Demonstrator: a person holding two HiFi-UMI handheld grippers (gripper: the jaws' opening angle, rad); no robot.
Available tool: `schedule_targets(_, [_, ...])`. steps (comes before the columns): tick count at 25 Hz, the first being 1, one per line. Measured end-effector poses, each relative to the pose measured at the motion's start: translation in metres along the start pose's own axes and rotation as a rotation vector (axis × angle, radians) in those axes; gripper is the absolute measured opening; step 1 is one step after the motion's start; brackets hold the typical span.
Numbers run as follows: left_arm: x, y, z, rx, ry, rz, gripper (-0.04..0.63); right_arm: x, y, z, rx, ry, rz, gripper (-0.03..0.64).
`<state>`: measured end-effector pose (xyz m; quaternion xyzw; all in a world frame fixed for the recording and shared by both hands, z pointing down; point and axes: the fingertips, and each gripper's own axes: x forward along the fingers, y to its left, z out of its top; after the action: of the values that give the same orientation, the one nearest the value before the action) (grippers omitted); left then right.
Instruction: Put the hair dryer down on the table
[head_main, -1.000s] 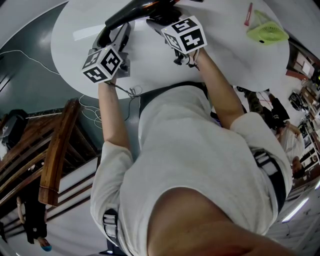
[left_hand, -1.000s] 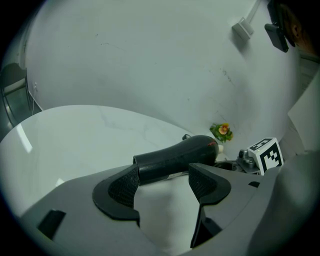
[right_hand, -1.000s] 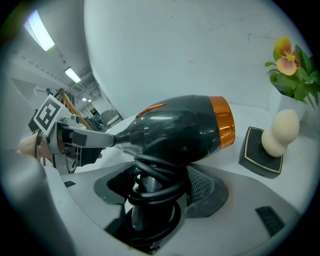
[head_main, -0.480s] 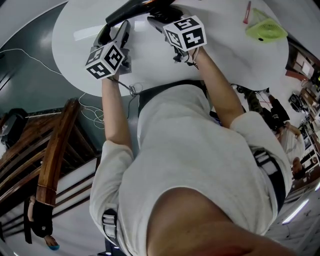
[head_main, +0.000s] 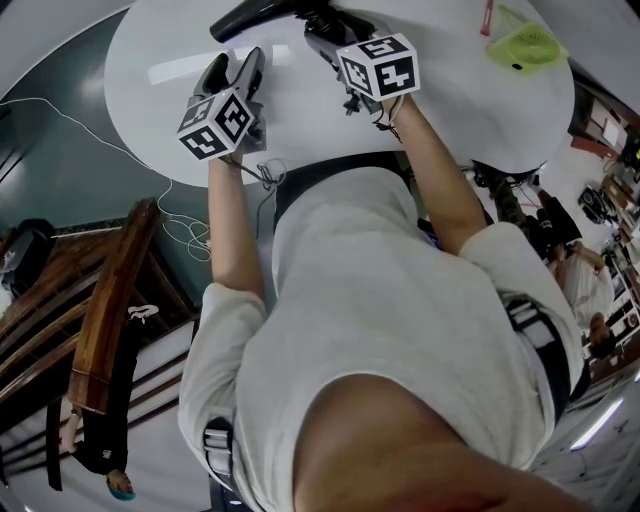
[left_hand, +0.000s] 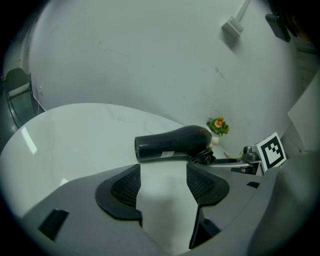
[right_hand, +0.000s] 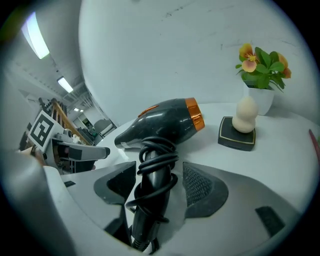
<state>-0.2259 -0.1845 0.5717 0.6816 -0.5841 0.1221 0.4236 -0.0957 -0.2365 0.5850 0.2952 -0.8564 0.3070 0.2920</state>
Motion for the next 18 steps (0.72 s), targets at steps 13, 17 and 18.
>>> schedule_targets(13, [-0.011,-0.038,-0.02,0.056,0.017,-0.056,0.269,-0.037,0.0,-0.008,0.047,-0.07,-0.03,0.278])
schedule_targets(17, [-0.017,-0.05,-0.026,0.079,0.014,-0.068,0.221,-0.051,0.003,-0.016,0.046,-0.084,-0.045,0.245])
schedule_targets(18, [-0.02,-0.053,-0.028,0.086,0.013,-0.072,0.204,-0.054,0.004,-0.018,0.047,-0.09,-0.051,0.228])
